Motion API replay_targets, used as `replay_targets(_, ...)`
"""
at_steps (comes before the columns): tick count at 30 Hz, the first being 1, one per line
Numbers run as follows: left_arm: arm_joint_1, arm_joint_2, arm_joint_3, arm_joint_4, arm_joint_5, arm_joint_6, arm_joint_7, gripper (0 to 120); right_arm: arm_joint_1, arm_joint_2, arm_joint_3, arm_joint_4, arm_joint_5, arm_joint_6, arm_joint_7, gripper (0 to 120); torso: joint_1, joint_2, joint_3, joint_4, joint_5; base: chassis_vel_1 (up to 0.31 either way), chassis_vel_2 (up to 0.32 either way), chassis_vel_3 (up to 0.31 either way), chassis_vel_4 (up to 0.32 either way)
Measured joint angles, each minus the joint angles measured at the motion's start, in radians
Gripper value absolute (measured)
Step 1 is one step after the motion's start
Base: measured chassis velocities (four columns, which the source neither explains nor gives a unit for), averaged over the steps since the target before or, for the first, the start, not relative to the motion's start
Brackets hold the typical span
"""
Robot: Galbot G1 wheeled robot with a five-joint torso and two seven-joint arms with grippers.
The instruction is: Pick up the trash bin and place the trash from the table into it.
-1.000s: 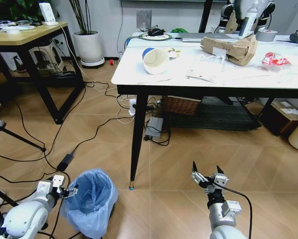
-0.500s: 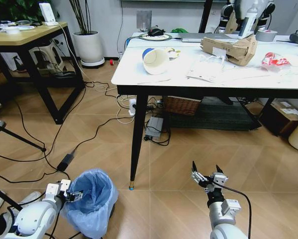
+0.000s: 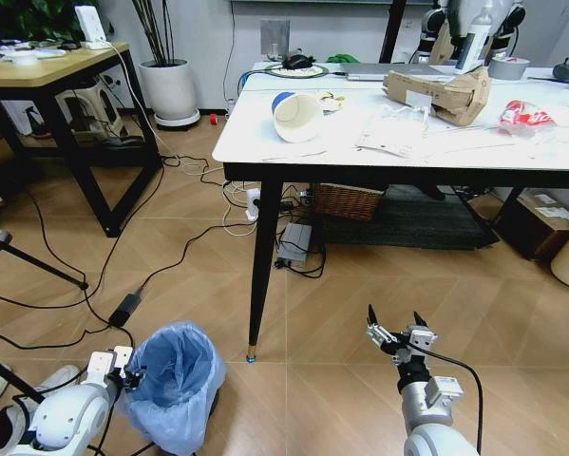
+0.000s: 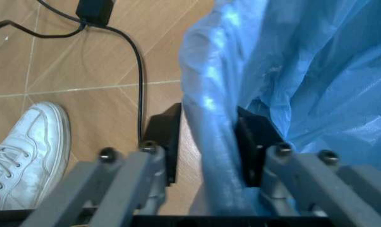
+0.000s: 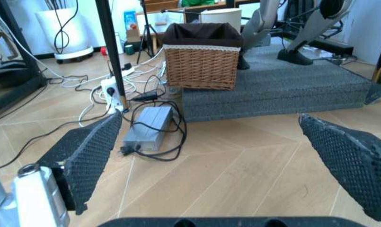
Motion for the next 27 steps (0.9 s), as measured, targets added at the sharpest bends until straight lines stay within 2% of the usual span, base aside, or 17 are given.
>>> replay_targets(6, -0.001, -0.006, 0.011, 0.005, 0.001, -0.001, 0.0, 4, 0.0, -0.001, 0.0, -0.004, 0.0, 0.003, 0.0, 100, 0.0, 0.0, 0.0, 0.0001, 0.0008, 0.0, 0.0, 0.0, 0.0)
replay_targets(9, -0.003, -0.009, 0.015, 0.002, -0.008, -0.001, -0.002, 0, 0.0, -0.004, 0.001, -0.004, 0.004, 0.003, 0.0, 100, 0.0, 0.001, 0.0, 0.0002, 0.0007, 0.0, 0.0, 0.0, 0.0)
replay_targets(15, -0.006, -0.021, 0.028, -0.021, -0.06, -0.003, -0.019, 0, 0.0, -0.016, 0.001, 0.005, 0.012, -0.009, -0.002, 100, 0.0, 0.001, 0.0, 0.0002, 0.0003, 0.0, 0.0, 0.0, 0.0)
replay_targets(18, 0.005, -0.022, 0.034, -0.061, -0.096, -0.006, -0.021, 0, 0.0, -0.022, 0.003, 0.016, 0.015, -0.018, -0.002, 100, 0.0, 0.0, 0.0, -0.0002, -0.0005, 0.0, 0.0, 0.0, 0.0)
replay_targets(21, 0.036, -0.018, 0.033, -0.151, -0.157, -0.001, -0.053, 0, -0.001, -0.036, 0.009, 0.041, 0.024, -0.037, 0.001, 100, 0.0, 0.0, 0.001, -0.0001, -0.0006, 0.0, 0.0, 0.0, 0.0)
replay_targets(22, 0.036, -0.018, 0.033, -0.151, -0.157, -0.001, -0.053, 0, -0.001, -0.036, 0.009, 0.041, 0.024, -0.037, 0.001, 100, 0.0, 0.0, 0.001, -0.0001, -0.0006, 0.0, 0.0, 0.0, 0.0)
replay_targets(27, 0.092, -0.003, 0.024, -0.282, -0.244, 0.018, -0.14, 0, -0.019, -0.057, 0.02, 0.065, 0.031, -0.045, 0.005, 100, 0.0, 0.0, 0.001, 0.0001, 0.0, 0.0, 0.0, 0.0, 0.0)
